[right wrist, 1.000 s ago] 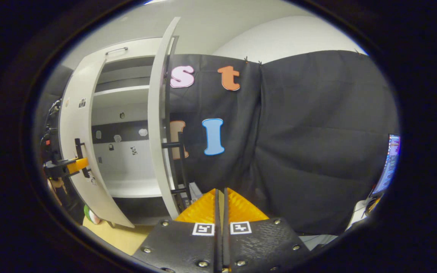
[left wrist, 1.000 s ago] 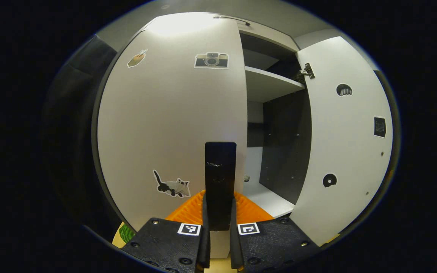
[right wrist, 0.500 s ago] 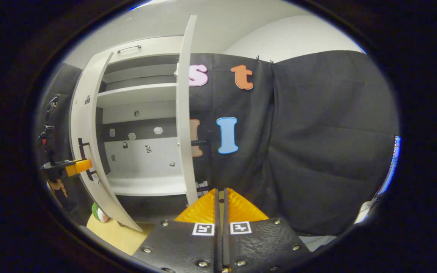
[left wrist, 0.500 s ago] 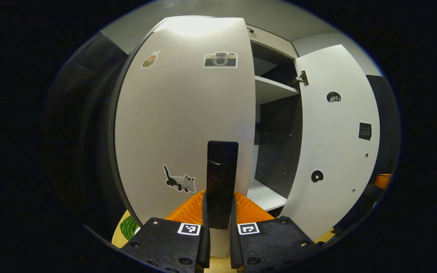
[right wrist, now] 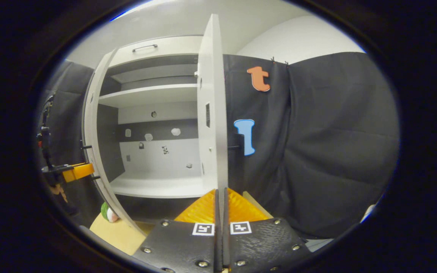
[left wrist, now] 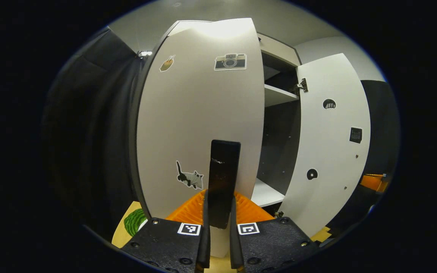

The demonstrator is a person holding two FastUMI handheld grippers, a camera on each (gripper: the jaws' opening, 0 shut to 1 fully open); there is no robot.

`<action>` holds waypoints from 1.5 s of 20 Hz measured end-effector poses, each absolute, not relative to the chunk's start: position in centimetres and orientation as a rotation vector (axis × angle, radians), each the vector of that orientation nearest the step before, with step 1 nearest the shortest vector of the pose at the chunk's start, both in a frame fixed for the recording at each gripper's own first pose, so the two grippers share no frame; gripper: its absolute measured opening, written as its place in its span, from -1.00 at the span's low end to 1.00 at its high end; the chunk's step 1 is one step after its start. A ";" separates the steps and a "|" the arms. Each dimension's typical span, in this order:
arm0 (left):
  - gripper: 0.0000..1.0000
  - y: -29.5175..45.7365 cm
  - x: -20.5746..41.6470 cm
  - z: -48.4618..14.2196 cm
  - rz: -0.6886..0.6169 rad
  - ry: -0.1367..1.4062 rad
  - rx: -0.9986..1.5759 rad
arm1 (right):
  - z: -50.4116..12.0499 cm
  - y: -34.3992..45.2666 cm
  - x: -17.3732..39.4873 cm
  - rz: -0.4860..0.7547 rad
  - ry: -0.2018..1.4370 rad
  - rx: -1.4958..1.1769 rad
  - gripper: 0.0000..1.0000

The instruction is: Open the right door of the double-door shoe cabinet with the right hand, and open the left door with the left hand.

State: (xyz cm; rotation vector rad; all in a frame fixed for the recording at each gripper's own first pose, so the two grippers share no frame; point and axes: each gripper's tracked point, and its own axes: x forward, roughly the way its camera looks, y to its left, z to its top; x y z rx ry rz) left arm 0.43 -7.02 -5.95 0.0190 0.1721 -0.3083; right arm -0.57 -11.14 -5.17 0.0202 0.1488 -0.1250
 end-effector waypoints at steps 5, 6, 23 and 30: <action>-0.58 -4.9 -1.2 -5.6 -0.284 0.170 0.009 | -4.8 -8.4 0.7 -0.062 0.131 0.014 -0.99; -0.58 -4.5 -1.5 -5.5 -0.277 0.170 0.005 | -4.8 -7.9 1.0 -0.050 0.131 0.012 -0.99; -0.88 4.2 -4.7 -4.0 -0.112 0.173 0.071 | -6.6 0.3 4.5 0.146 0.167 0.030 -0.97; -0.98 8.0 -5.1 -3.6 -0.039 0.179 0.115 | -6.8 1.4 5.3 0.184 0.173 0.039 -0.99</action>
